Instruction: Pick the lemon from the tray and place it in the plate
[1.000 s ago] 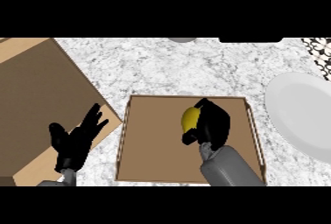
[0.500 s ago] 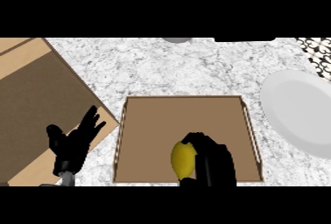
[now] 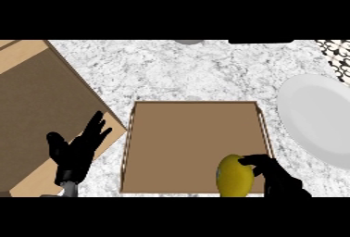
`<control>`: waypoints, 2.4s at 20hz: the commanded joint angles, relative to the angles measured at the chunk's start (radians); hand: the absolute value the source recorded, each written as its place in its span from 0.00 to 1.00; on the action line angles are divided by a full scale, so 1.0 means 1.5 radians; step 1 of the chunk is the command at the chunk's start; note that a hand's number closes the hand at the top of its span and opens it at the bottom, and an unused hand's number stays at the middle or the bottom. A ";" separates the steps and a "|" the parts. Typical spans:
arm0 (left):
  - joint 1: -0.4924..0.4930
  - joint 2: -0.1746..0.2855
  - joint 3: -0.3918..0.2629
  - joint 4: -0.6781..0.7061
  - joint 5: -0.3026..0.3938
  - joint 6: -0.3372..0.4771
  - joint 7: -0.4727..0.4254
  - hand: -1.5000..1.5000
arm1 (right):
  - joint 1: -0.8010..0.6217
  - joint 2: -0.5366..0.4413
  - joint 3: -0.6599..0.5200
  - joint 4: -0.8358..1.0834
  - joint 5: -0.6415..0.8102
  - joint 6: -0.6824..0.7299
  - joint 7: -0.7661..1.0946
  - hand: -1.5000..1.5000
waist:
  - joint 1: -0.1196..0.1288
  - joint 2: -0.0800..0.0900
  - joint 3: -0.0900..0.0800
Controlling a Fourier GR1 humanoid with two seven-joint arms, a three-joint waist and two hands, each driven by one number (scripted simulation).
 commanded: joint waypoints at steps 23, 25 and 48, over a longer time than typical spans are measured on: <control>0.008 -0.028 -0.026 0.029 -0.031 -0.013 -0.002 0.50 | -0.148 -0.186 -0.497 0.527 -0.746 -0.245 -0.596 1.00 | 0.032 0.012 0.001; -0.004 -0.039 -0.021 0.056 -0.041 0.003 -0.014 0.50 | -0.179 -0.202 -0.548 0.574 -0.805 -0.196 -0.664 1.00 | 0.026 0.012 0.000; -0.028 -0.040 -0.008 0.059 -0.042 -0.007 -0.001 0.50 | -0.437 -0.232 -0.723 1.136 -0.954 0.176 -1.004 0.00 | 0.035 0.015 0.000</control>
